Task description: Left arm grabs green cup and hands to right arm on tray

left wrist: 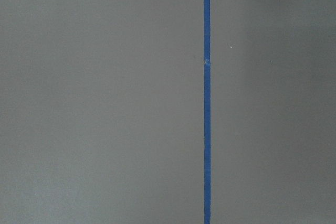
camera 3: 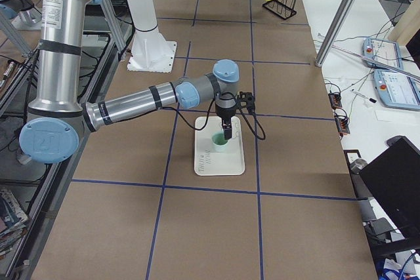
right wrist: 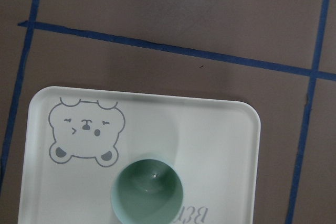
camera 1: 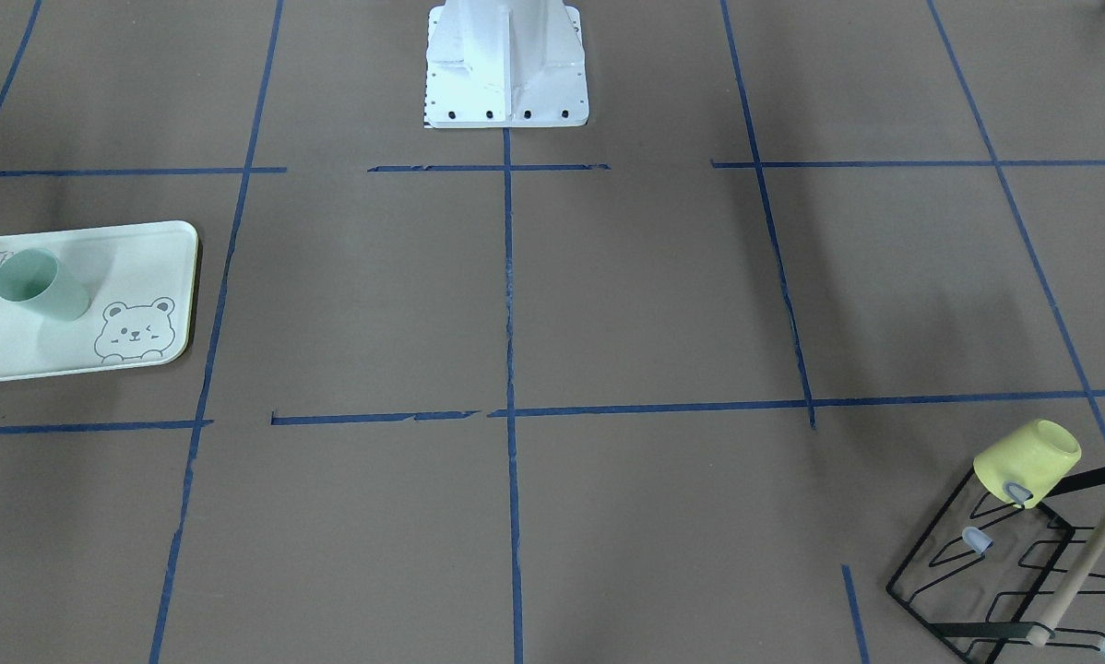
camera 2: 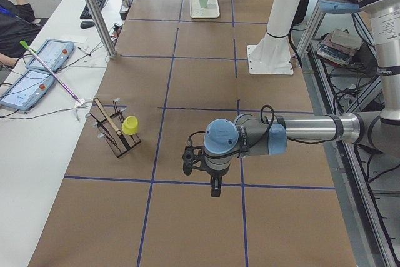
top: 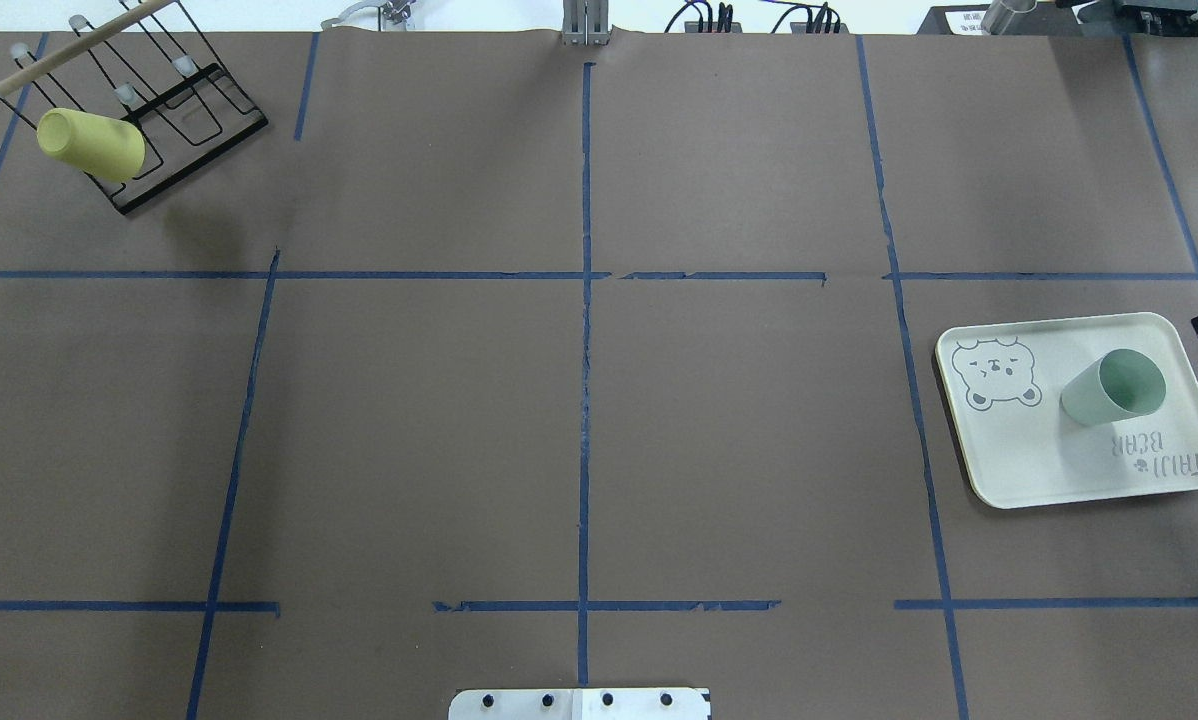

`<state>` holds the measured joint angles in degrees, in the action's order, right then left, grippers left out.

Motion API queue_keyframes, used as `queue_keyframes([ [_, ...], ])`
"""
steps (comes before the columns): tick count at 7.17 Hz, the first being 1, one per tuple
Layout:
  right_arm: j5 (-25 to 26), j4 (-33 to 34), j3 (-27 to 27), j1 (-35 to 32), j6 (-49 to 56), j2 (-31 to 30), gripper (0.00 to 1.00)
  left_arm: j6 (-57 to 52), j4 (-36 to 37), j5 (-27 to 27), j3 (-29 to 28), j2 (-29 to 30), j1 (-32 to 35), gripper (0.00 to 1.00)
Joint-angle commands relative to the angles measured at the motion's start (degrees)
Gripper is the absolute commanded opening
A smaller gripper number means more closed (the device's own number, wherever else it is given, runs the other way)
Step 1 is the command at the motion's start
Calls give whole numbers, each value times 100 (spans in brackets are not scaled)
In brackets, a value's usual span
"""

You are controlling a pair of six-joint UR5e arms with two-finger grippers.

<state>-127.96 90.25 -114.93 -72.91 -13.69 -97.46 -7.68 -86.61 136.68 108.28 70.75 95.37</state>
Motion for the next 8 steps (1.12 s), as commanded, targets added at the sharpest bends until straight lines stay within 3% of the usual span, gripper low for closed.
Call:
queue_keyframes([
  [1, -54, 432, 75, -600, 1347, -533, 100, -31, -57, -10, 0, 1, -1, 100],
  [3, -176, 415, 111, -732, 1343, -870, 100, -40, -258, -10, -17, 9, -1, 100],
  [5, -396, 441, 67, -1092, 1378, -889, 100, 12, -339, -62, -157, 9, -19, 100],
  [8, -414, 406, 260, -1094, 1317, -863, 100, -32, -391, -45, -299, -43, -10, 100],
])
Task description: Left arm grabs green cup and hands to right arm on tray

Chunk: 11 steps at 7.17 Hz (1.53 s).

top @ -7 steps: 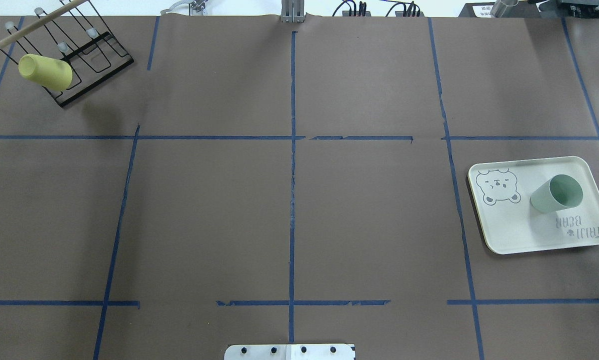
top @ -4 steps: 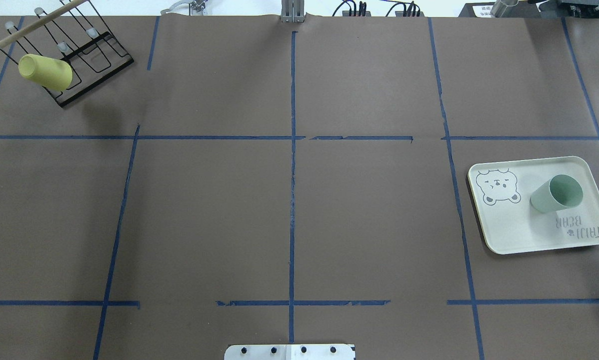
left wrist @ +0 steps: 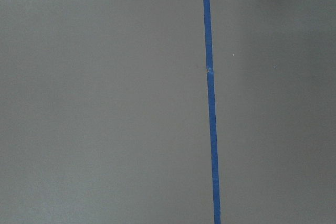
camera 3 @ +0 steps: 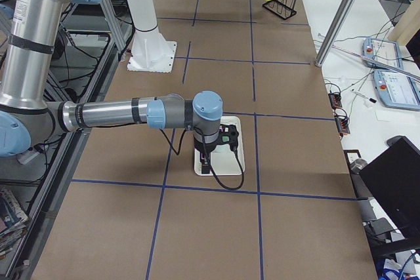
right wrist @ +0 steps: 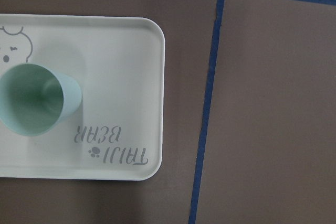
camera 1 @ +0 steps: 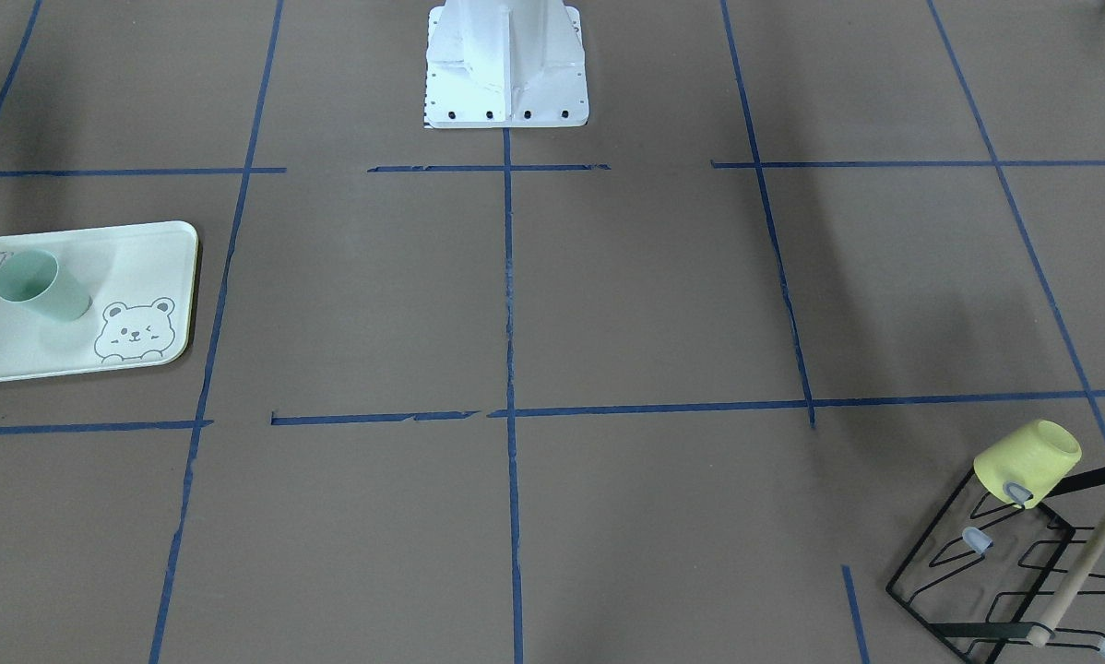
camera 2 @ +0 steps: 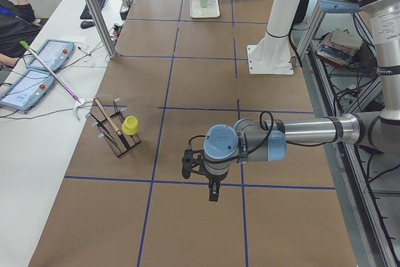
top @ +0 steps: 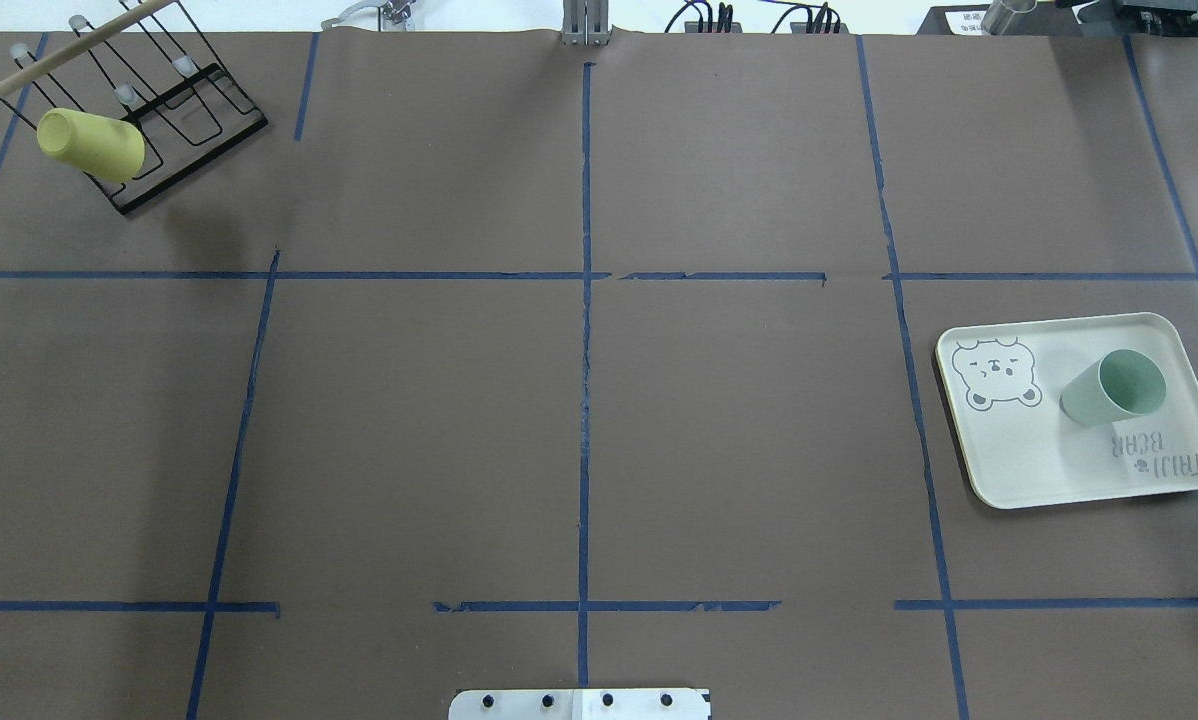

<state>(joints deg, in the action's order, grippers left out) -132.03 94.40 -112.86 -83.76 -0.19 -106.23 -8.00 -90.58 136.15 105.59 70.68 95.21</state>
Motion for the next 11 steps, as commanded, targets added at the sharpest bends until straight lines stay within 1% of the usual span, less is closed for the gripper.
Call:
queue_keyframes([
  [1, -7, -9, 88, -9, -34, 41, 100, 0, 14, -26, -21, -19, 6, 100],
  [4, -7, -18, 71, 0, -34, 59, 100, 0, -38, -27, 58, 16, -29, 100],
  [7, -7, -18, 62, -9, -34, 59, 100, -9, -56, -27, 94, 34, -362, 100],
  [11, -7, -18, 62, 0, -34, 59, 100, -9, -56, -27, 120, 43, -363, 100],
])
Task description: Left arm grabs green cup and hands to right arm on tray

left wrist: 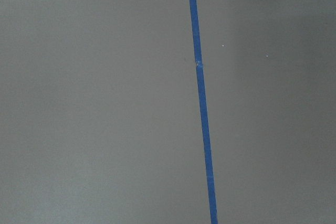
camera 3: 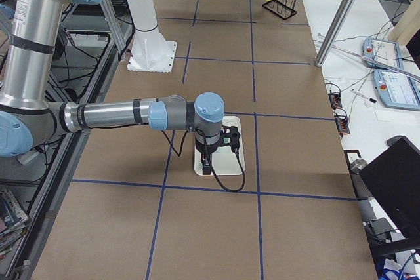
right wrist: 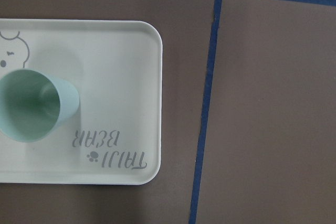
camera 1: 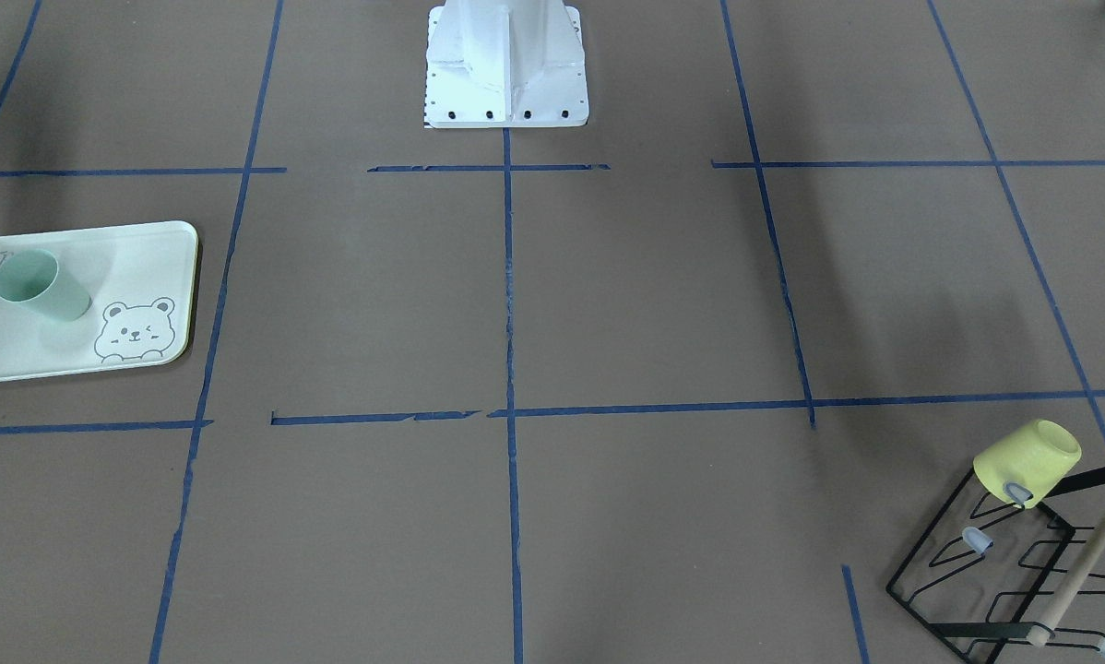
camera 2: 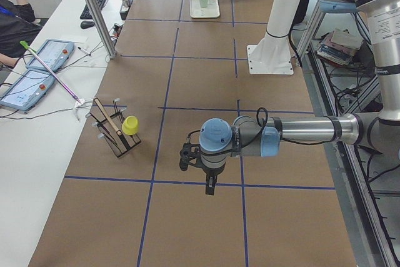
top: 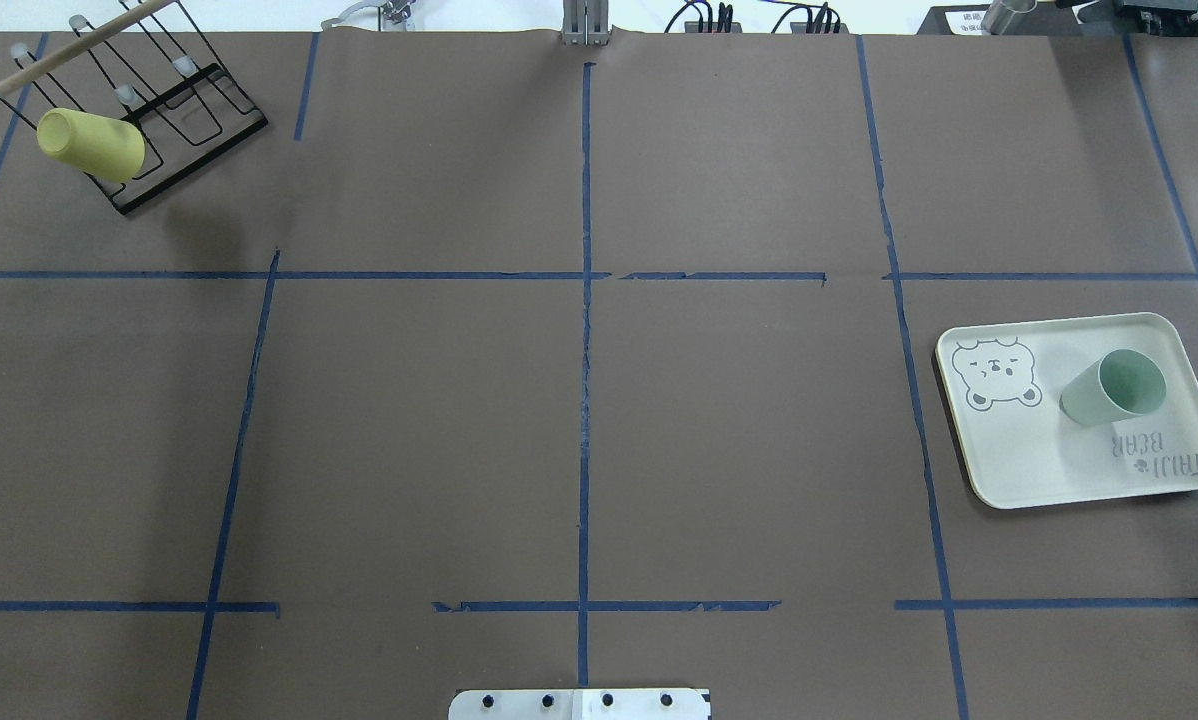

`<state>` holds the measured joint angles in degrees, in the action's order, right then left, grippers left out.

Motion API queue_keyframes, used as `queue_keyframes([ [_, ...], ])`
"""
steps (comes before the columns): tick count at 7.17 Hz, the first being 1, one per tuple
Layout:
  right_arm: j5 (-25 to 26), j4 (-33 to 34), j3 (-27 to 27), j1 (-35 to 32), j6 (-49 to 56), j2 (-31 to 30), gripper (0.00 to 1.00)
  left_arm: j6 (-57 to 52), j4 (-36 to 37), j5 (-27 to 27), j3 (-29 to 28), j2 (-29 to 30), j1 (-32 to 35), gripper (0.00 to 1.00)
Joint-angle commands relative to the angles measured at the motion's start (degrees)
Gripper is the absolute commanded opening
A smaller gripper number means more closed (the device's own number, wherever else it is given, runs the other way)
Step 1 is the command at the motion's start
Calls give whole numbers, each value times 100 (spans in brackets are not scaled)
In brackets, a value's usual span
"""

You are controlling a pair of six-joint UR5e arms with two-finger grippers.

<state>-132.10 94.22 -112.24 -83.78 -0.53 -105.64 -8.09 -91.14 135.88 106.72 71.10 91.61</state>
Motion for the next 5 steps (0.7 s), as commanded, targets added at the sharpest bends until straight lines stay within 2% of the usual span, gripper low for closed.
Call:
queue_keyframes([
  [1, 0, 0, 0, 2, 0, 0, 100, 0, 0, 0, 7, 1, -3, 100],
  [5, 0, 0, 0, 2, 0, 0, 100, 0, 0, 0, 7, 1, -38, 100],
])
